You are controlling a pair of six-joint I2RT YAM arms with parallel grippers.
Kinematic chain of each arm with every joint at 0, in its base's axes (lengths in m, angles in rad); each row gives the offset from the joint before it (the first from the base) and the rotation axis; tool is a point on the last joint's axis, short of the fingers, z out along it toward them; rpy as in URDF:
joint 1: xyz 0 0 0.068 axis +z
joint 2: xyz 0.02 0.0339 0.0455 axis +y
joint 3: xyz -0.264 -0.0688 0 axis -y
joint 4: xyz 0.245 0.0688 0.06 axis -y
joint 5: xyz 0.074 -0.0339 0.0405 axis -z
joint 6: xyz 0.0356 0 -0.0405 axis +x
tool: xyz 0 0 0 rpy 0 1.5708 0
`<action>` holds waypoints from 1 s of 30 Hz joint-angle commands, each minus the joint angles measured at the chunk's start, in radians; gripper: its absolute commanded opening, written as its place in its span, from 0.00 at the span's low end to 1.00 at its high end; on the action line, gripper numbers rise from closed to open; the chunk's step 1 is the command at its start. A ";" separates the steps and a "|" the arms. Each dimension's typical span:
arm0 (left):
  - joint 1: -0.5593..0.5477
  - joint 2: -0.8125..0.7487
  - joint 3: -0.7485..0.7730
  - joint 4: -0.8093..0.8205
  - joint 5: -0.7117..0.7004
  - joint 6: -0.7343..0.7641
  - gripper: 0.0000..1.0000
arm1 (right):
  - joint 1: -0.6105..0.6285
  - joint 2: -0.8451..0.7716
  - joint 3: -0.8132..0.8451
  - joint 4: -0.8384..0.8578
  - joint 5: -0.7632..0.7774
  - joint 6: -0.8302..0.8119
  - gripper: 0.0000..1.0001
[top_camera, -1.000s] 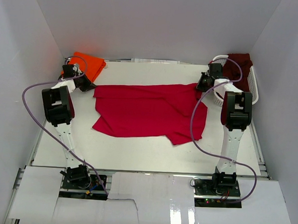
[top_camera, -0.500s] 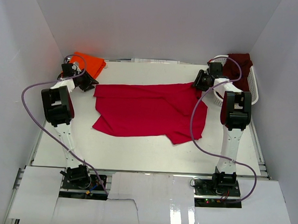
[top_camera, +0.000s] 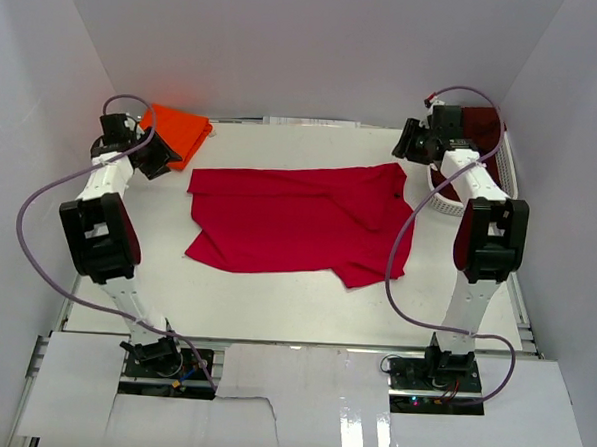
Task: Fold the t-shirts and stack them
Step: Fold the flattened tshirt in 1/3 of the way
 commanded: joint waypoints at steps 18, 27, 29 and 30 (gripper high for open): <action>-0.028 -0.495 -0.487 -0.136 0.102 0.005 0.63 | 0.194 0.163 0.127 -0.159 -0.255 -0.168 0.53; -0.028 -0.497 -0.554 -0.121 0.167 -0.044 0.63 | 0.200 0.209 0.108 -0.148 -0.270 -0.177 0.54; -0.028 -0.505 -0.571 -0.116 0.177 -0.045 0.63 | 0.202 0.217 0.096 -0.130 -0.279 -0.176 0.54; -0.028 -0.508 -0.571 -0.116 0.177 -0.045 0.63 | 0.202 0.217 0.090 -0.130 -0.281 -0.176 0.54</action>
